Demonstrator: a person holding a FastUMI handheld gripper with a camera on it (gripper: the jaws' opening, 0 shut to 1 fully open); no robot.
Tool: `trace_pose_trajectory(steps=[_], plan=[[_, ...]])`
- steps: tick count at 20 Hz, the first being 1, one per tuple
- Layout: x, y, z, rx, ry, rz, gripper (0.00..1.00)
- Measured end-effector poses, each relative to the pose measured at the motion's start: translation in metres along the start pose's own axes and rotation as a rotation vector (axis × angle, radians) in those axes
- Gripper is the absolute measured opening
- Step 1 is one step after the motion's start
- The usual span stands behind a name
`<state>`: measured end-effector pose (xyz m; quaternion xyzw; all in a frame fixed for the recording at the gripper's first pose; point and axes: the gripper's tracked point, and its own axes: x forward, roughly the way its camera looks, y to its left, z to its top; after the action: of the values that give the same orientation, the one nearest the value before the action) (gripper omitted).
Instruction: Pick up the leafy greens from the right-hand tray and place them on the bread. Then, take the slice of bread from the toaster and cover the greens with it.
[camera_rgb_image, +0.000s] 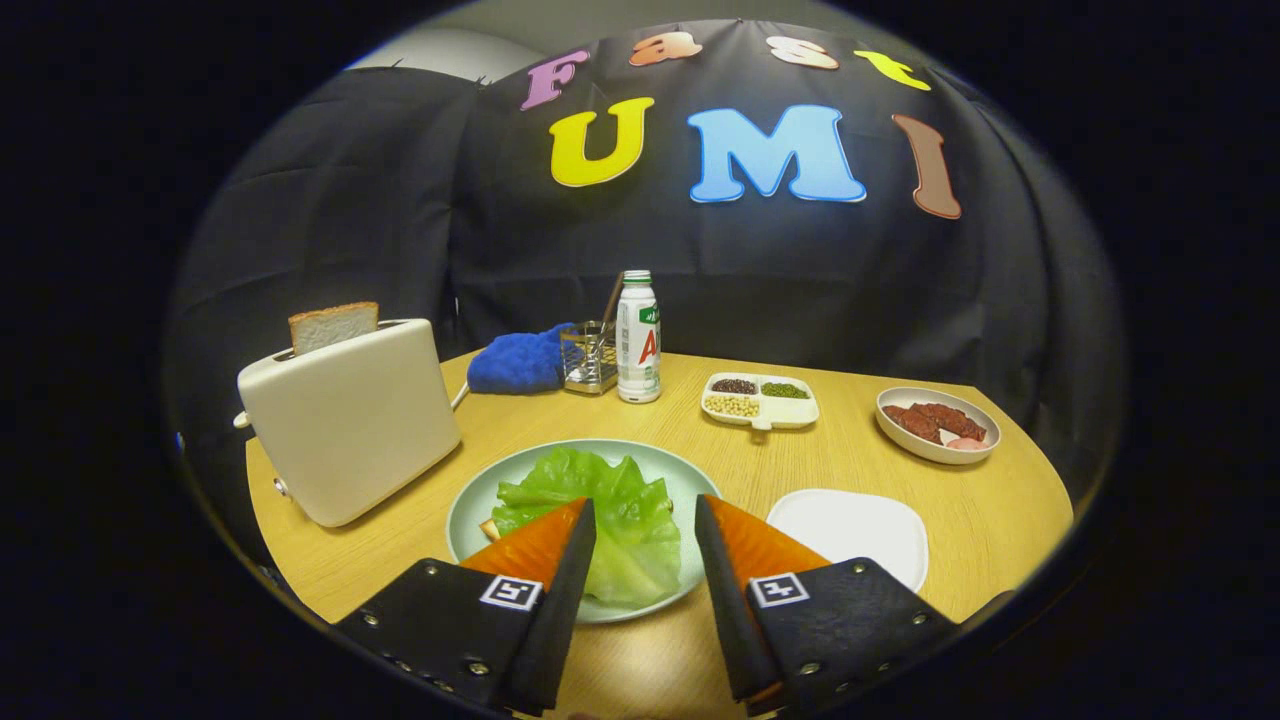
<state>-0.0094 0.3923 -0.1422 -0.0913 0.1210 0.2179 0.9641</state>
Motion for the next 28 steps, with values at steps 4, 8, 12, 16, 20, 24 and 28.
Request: trace_pose_trajectory(steps=[4, 8, 12, 16, 20, 24, 28], plan=[[-0.015, 0.013, 0.021, 0.049, -0.082, -0.008, 0.67], [-0.033, 0.032, 0.048, -0.024, -0.192, -0.102, 0.67], [-0.047, 0.07, 0.063, -0.08, -0.266, -0.146, 0.67], [-0.049, 0.115, 0.061, -0.021, -0.255, -0.053, 0.63], [-0.045, 0.151, 0.071, -0.002, -0.228, -0.019, 0.62], [-0.042, 0.188, 0.091, 0.024, -0.245, -0.02, 0.62], [-0.037, 0.243, 0.108, 0.036, -0.24, 0.063, 0.63]])
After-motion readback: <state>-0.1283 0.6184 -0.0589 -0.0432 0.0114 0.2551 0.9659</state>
